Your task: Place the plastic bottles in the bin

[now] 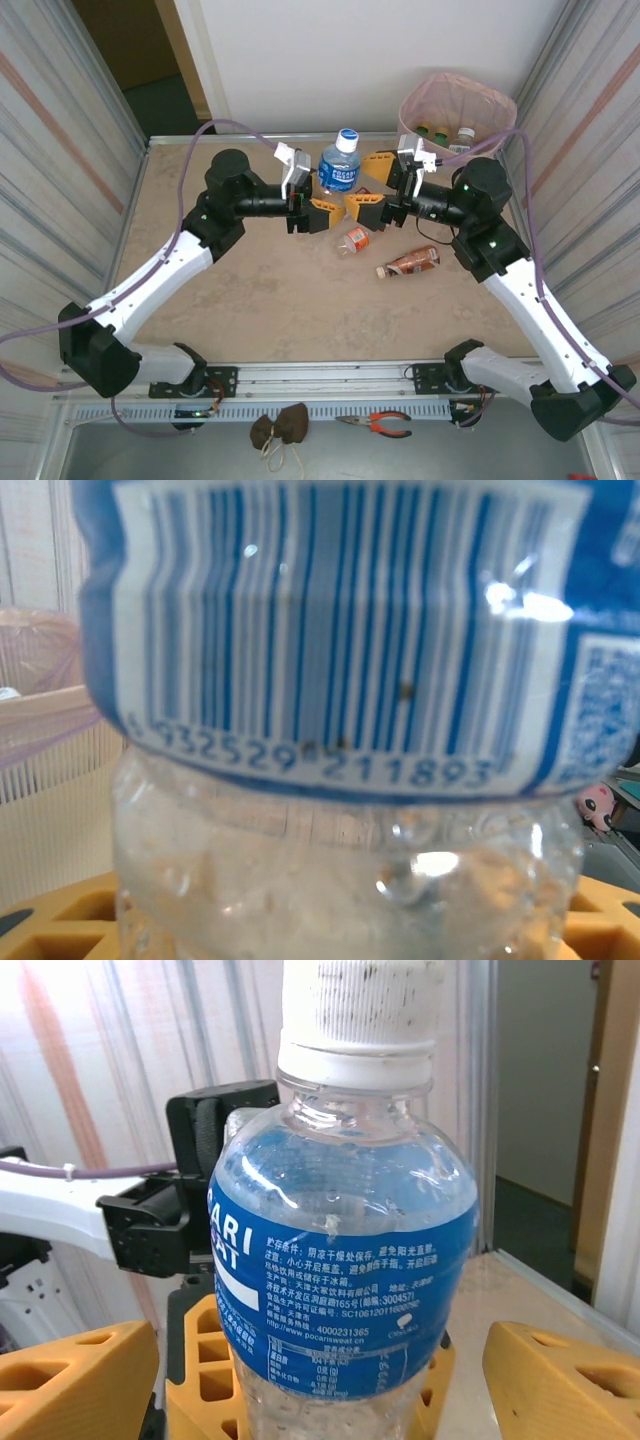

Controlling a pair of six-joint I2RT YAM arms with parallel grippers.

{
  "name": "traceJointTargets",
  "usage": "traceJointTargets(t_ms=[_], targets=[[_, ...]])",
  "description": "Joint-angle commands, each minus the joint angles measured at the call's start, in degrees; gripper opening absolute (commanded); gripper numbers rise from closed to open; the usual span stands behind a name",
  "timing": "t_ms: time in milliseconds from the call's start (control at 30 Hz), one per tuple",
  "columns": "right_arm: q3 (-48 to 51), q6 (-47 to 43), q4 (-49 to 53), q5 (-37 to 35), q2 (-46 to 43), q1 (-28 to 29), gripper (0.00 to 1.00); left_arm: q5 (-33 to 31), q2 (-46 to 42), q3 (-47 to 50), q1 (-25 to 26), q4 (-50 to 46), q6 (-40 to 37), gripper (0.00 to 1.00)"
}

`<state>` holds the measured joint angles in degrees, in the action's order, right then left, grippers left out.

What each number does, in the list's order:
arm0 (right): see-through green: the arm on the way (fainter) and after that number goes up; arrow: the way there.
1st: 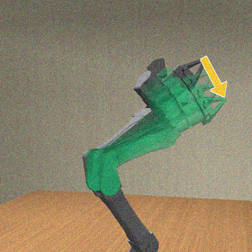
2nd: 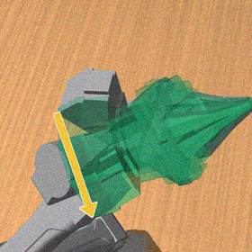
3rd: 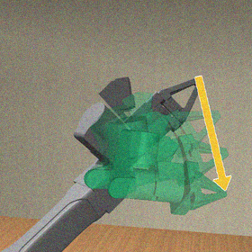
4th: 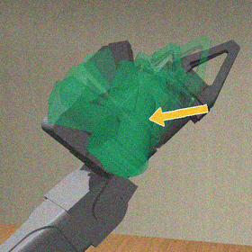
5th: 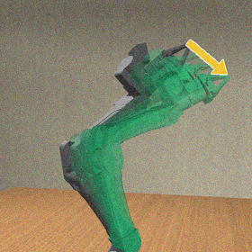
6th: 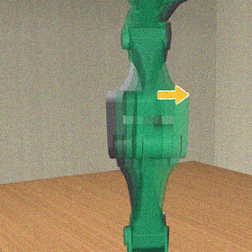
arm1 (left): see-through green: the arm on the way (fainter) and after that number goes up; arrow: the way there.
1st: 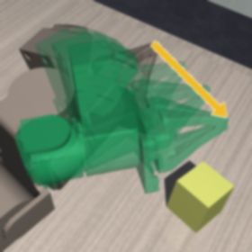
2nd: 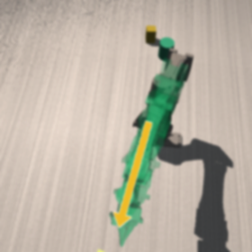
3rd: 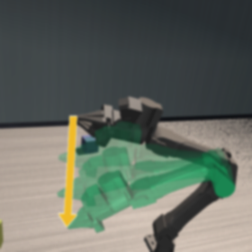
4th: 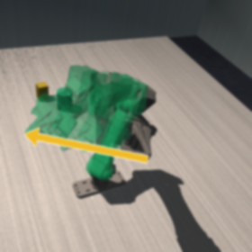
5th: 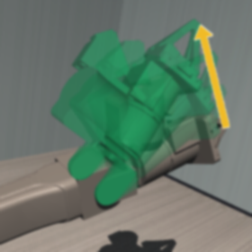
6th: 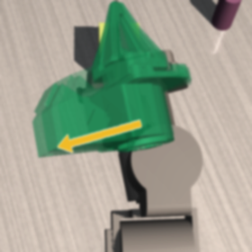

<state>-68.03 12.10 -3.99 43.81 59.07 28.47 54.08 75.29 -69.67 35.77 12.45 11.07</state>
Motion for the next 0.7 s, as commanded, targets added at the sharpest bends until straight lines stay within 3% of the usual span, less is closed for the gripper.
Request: traceJointTargets(t_ms=[0,233,667], targets=[[-2.1,1.0,-4.8,2.7,0.2,1.0,0.85,2.0,-2.1,-2.4,0.6,2.3,0.2,0.54],[-4.4,1.3,-4.8,3.7,3.0,2.7,0.86,3.4,-2.2,-3.8,1.9,2.6,0.0,0.54],[-6.0,2.1,-2.7,8.7,6.0,3.8,0.77,3.7,-2.2,-4.9,3.0,3.3,0.0,0.55]])
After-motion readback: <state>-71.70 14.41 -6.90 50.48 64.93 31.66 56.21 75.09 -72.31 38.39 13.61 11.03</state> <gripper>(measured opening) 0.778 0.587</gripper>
